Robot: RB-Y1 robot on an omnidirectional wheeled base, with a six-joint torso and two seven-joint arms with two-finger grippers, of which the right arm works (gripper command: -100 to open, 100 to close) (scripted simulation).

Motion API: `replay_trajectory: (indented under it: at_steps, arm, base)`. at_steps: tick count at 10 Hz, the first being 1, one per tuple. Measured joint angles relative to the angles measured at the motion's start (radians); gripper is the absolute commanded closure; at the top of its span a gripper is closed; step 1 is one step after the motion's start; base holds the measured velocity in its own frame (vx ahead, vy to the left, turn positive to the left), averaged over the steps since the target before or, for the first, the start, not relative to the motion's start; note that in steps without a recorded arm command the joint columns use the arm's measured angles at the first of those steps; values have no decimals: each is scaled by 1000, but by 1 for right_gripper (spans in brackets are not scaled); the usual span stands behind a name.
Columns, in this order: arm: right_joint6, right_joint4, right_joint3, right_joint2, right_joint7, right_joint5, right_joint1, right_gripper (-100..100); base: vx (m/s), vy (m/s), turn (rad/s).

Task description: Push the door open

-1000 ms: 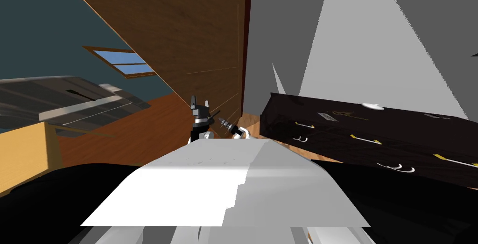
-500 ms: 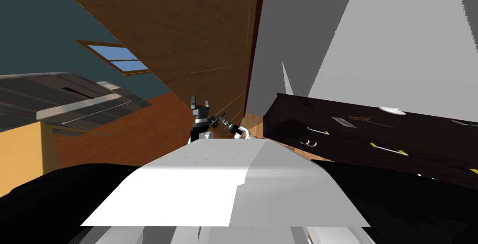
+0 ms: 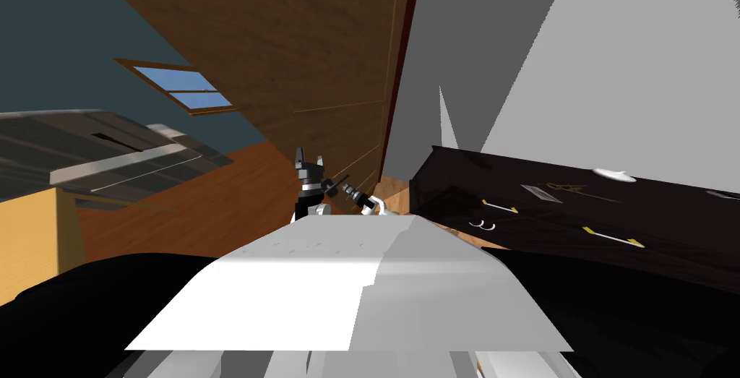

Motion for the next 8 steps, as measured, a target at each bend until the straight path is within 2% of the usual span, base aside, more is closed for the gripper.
replay_trajectory:
  at_steps: [3, 4, 6, 7, 8]
  arm:
    - [0, 0, 0, 0, 0, 0, 0, 100]
    - [0, 0, 0, 0, 0, 0, 0, -100]
    - [8, -8, -23, -16, 5, -2, 7, -100]
    - [7, -9, -33, -17, 8, -3, 12, -100]
    - [1, 7, -47, 1, 11, -4, 12, -100]
  base:
    - [-4, -6, 0]
    - [-137, -74, -158]
    - [-226, -97, -94]
    - [-206, -101, -96]
    - [-86, -42, -13]
